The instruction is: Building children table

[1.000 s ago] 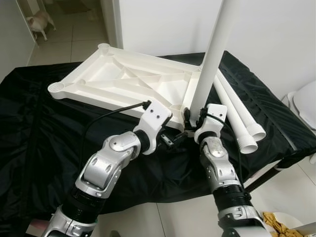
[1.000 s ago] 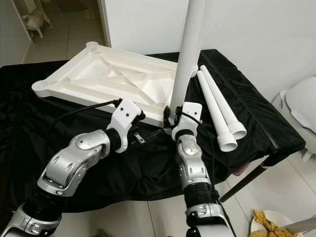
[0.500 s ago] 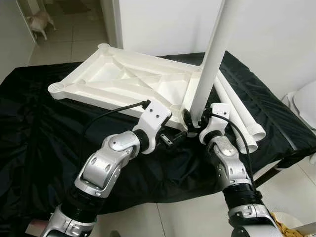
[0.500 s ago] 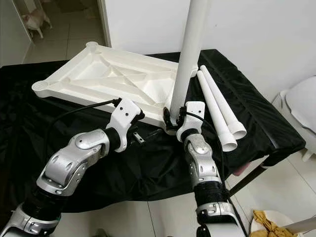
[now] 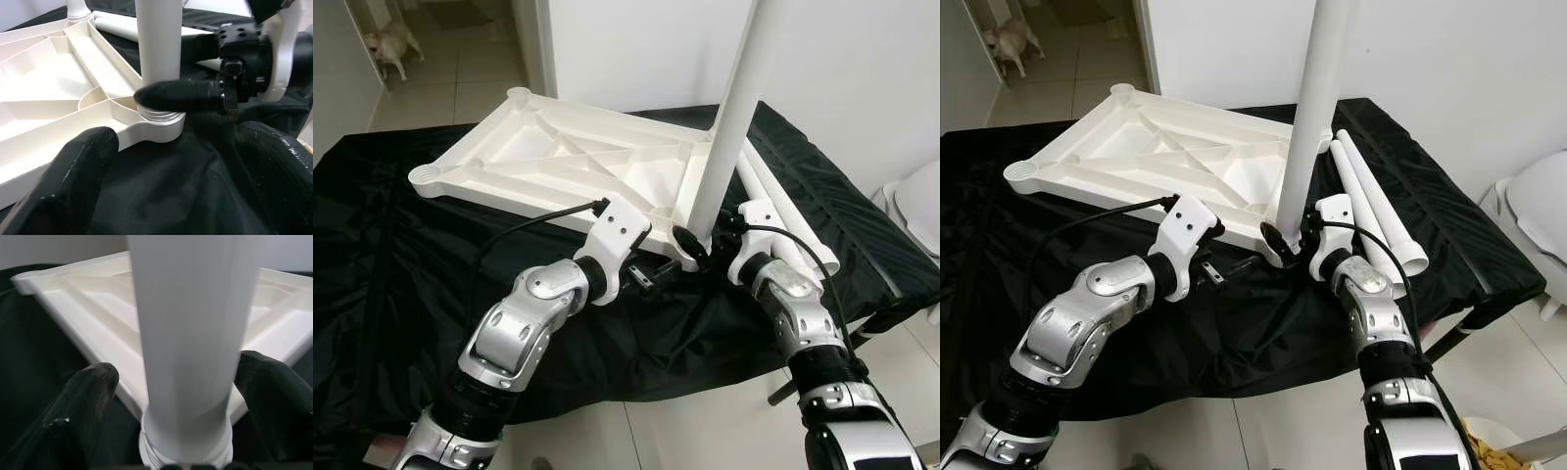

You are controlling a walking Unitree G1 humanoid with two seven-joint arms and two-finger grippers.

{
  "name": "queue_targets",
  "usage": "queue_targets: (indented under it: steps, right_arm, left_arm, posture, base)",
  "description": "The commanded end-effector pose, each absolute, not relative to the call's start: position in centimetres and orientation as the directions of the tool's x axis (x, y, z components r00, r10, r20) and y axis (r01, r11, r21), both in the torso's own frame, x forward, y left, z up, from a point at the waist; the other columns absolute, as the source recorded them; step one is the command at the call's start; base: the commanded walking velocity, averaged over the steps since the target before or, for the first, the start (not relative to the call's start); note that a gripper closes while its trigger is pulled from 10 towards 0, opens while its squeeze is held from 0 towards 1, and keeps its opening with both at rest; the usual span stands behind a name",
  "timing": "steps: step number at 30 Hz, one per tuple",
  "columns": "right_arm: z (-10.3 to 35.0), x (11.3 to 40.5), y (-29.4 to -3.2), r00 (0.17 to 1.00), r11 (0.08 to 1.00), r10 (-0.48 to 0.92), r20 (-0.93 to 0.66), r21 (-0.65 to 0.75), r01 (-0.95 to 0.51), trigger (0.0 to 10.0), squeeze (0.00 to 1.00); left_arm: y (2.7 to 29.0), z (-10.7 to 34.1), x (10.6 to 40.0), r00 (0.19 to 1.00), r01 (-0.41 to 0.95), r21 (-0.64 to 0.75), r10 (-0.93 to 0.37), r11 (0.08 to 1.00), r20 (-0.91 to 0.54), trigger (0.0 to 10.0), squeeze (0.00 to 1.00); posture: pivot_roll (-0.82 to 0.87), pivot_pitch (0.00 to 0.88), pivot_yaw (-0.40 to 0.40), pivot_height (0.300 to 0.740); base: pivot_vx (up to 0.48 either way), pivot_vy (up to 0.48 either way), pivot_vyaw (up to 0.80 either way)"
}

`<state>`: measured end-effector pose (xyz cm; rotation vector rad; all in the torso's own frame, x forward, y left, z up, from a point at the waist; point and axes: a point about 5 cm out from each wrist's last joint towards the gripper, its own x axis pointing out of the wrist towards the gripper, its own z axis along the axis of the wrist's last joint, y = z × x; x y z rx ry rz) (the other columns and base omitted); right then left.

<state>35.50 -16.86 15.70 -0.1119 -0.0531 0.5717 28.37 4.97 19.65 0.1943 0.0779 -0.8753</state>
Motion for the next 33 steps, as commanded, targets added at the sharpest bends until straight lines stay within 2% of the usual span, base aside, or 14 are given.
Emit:
queue_targets:
  steps: [1, 11, 22, 23, 24, 25, 33]
  right_arm:
    - [16.1, 35.8, -17.0, 0.82, 0.814, 0.573, 0.023, -0.132, -0.565, 10.0, 0.0]
    - [15.7, 36.3, -16.7, 0.748, 0.738, 0.663, -0.02, -0.15, -0.658, 10.0, 0.0]
    - [14.7, 36.6, -17.0, 0.75, 0.733, 0.657, -0.072, -0.173, -0.658, 10.0, 0.0]
    - [14.6, 36.6, -17.2, 0.753, 0.735, 0.653, -0.081, -0.169, -0.656, 5.9, 0.0]
    - [14.4, 36.6, -17.3, 0.752, 0.735, 0.653, -0.094, -0.161, -0.659, 2.6, 0.0]
    - [14.3, 36.6, -17.3, 0.753, 0.737, 0.65, -0.102, -0.158, -0.657, 0.0, 0.0]
    - [13.8, 36.4, -17.9, 0.75, 0.736, 0.652, -0.114, -0.142, -0.662, 0.0, 0.0]
  left_arm:
    - [4.9, 19.8, 28.3, 0.631, 0.775, 0.142, -0.76, 0.615, -0.153, 10.0, 0.0]
    - [4.8, 19.9, 28.3, 0.633, 0.774, 0.147, -0.76, 0.616, -0.148, 10.0, 0.0]
    - [4.8, 19.9, 28.3, 0.634, 0.773, 0.15, -0.759, 0.617, -0.147, 10.0, 0.0]
    - [4.8, 19.9, 28.3, 0.633, 0.774, 0.151, -0.76, 0.615, -0.147, 10.0, 0.0]
    - [4.8, 19.9, 28.2, 0.631, 0.775, 0.152, -0.762, 0.613, -0.146, 10.0, 0.0]
    - [4.7, 19.9, 28.2, 0.63, 0.776, 0.153, -0.763, 0.612, -0.147, 10.0, 0.0]
    - [4.7, 20.0, 28.2, 0.626, 0.779, 0.153, -0.765, 0.608, -0.147, 10.0, 0.0]
  posture:
    - [-0.07, 0.021, 0.015, 0.74]
    - [-0.05, 0.009, 0.006, 0.74]
    - [-0.05, 0.0, 0.009, 0.74]
    - [-0.05, 0.0, 0.01, 0.74]
    - [-0.05, 0.0, 0.011, 0.74]
    - [-0.05, 0.0, 0.012, 0.74]
    - [-0.06, 0.0, 0.012, 0.74]
  base:
    - [0.0, 0.0, 0.0]
    - [0.0, 0.0, 0.0]
    - [0.0, 0.0, 0.0]
    - [0.0, 0.0, 0.0]
    - [0.0, 0.0, 0.0]
    - [0.0, 0.0, 0.0]
    - [0.0, 0.0, 0.0]
